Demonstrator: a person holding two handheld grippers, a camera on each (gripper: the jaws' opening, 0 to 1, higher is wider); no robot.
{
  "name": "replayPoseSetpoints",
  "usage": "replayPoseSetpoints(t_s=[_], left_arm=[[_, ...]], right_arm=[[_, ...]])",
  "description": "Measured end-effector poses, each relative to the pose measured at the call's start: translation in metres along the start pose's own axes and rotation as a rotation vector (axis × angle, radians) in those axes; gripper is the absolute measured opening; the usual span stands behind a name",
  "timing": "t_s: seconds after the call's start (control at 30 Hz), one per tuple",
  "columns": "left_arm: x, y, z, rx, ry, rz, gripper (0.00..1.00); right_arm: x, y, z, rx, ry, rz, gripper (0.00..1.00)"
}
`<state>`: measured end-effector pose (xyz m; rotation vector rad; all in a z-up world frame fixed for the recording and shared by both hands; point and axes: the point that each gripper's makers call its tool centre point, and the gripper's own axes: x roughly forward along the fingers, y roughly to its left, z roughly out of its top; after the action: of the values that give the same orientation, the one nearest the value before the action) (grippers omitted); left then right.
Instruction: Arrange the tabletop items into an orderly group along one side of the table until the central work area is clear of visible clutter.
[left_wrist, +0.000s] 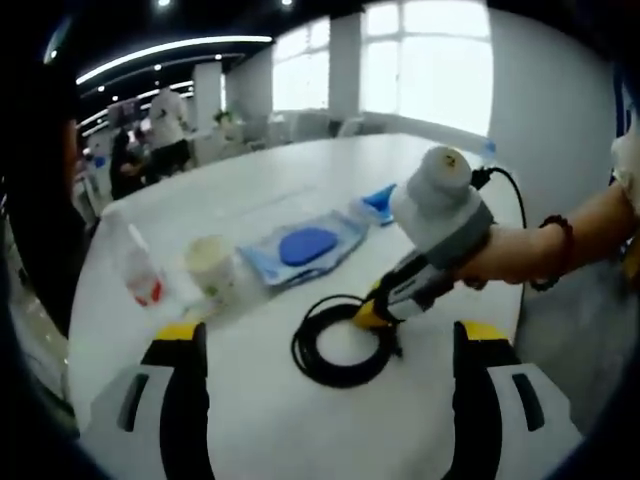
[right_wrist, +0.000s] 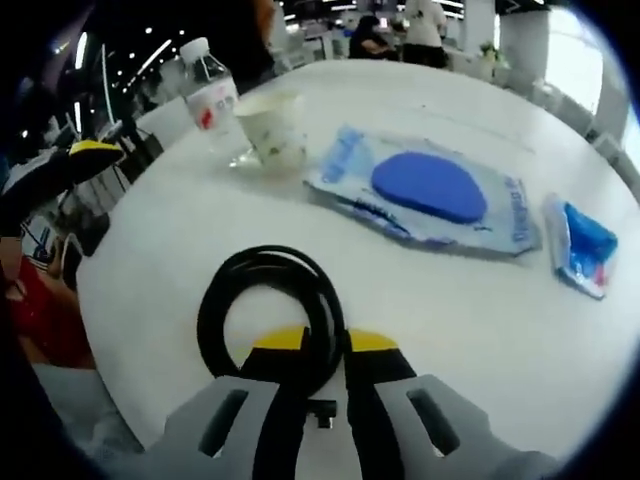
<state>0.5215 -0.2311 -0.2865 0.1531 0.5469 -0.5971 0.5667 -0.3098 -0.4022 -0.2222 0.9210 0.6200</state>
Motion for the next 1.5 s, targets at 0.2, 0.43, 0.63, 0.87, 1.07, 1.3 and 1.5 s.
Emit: replayPoseSetpoints(t_s=[0.2, 0.43, 0.63, 0.87, 1.07, 1.3, 1.5], left_arm=[[0.001, 0.002, -0.001, -0.004, 0.002, 0.006, 0.99], [0.001, 0.003, 0.0, -0.014, -0.008, 0.005, 0.99], [0.0, 0.005, -0.001, -0.018, -0.006, 0.013, 0.99], [0.0, 0.005, 0.001, -0.021, -0.017, 0.015, 0.99], [0.002, 0.004, 0.001, -0.01, -0.023, 0.012, 0.99], [0.004, 0.001, -0.002, -0.003, -0.007, 0.004, 0.99], [0.006, -0.001, -0.004, 0.001, 0.001, -0.004, 0.99]], right_arm=[[0.0, -0.003, 0.001, 0.03, 0.014, -0.005, 0.08], [-0.006, -0.004, 0.004, 0.176, 0.014, 0.056, 0.04], [-0.017, -0.001, 0.014, 0.172, -0.022, 0.096, 0.03], [-0.035, -0.012, 0.021, 0.169, -0.065, 0.097, 0.03], [-0.053, -0.027, 0.025, 0.201, -0.091, 0.103, 0.03], [-0.07, -0.053, 0.019, 0.208, -0.091, 0.072, 0.03], [-0.08, -0.073, 0.011, 0.215, -0.084, 0.046, 0.03]])
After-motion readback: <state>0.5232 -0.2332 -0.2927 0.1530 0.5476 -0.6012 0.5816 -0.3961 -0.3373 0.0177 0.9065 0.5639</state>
